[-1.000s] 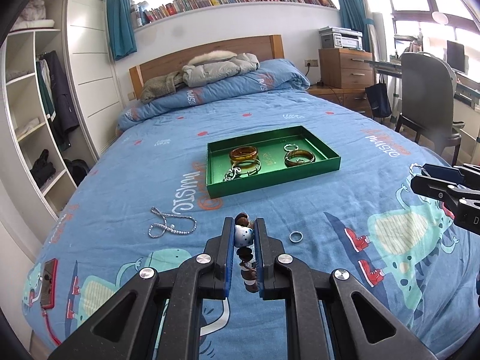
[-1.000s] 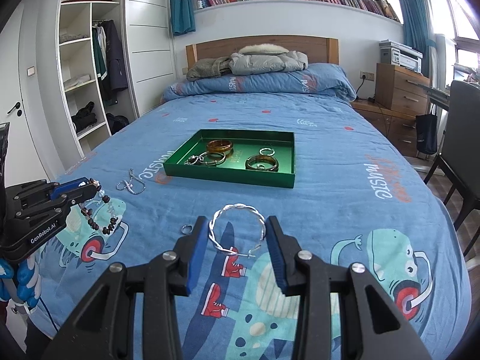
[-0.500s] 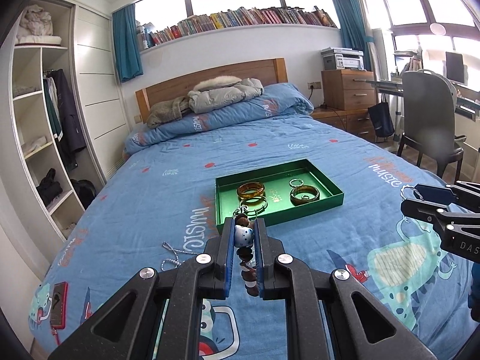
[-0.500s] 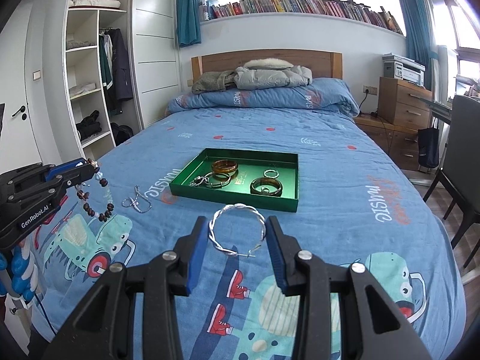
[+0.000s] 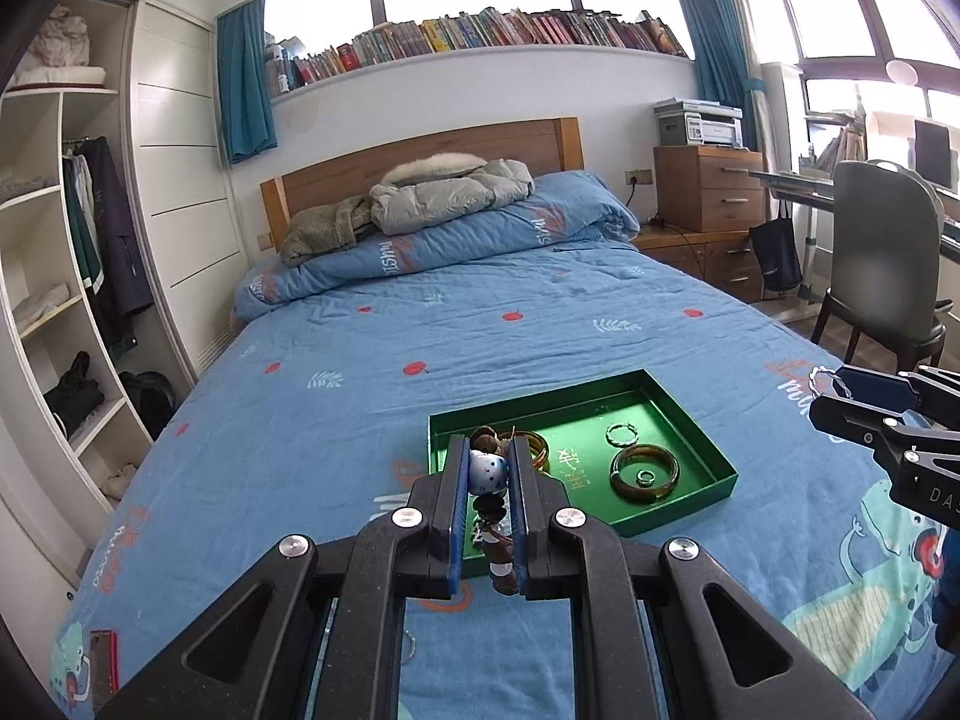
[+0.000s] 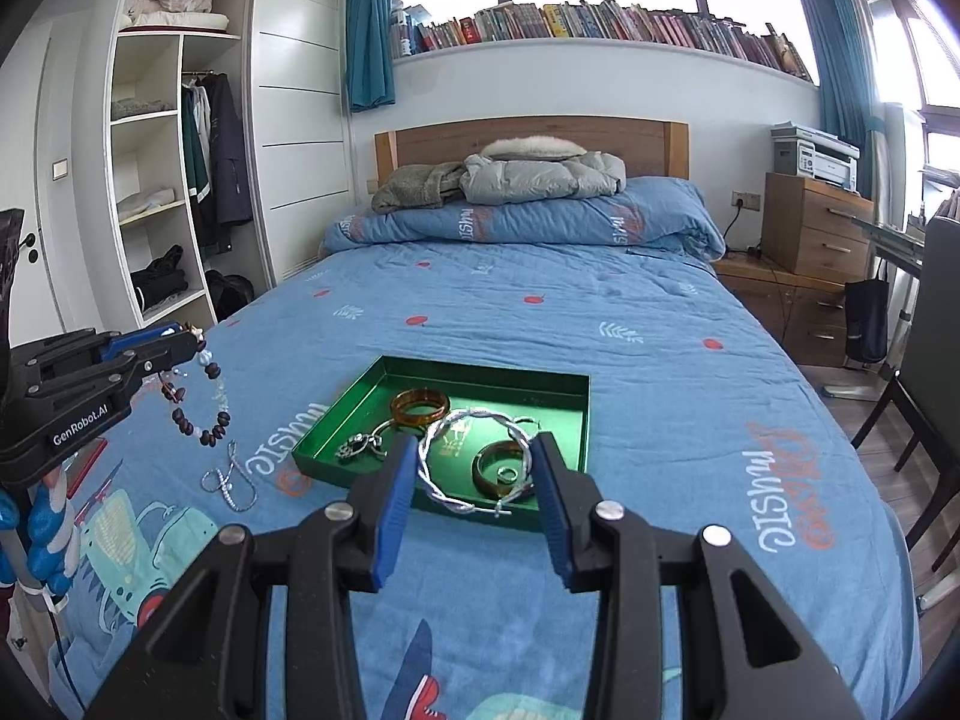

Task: Organize jewelry
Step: 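Carry the hoop and beaded bracelet into the green tray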

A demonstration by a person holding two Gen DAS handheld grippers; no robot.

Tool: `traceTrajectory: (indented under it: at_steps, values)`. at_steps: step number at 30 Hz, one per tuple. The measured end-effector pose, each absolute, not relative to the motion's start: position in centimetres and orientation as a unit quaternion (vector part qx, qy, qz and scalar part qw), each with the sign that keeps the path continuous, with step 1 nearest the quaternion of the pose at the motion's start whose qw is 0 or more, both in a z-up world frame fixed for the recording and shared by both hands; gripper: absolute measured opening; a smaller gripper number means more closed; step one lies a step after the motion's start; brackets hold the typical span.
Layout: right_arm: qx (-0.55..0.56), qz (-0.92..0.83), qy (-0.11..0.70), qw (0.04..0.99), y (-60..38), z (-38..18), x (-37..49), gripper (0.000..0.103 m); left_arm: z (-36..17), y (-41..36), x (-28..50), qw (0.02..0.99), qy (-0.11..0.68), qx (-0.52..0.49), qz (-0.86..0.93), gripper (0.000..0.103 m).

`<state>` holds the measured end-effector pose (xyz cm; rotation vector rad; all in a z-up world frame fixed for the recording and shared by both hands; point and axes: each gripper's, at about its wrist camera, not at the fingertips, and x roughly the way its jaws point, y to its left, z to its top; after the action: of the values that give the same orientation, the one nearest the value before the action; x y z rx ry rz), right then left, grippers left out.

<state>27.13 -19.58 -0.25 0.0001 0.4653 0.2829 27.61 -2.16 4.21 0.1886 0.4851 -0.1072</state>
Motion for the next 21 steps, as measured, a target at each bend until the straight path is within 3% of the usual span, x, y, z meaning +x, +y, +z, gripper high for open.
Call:
traceTrajectory:
  at_steps: [6, 21]
  values:
    - [0.026, 0.141, 0.256, 0.956, -19.8, -1.3, 36.2, 0.037, 1.0, -4.1, 35.1, 0.952, 0.288, 0.075, -0.064, 0.012]
    - [0.052, 0.141, 0.404, 0.902, -17.8, -13.0, 50.5, 0.037, -10.4, -5.7, 44.0, 0.912, 0.399, 0.077, -0.063, 0.012]
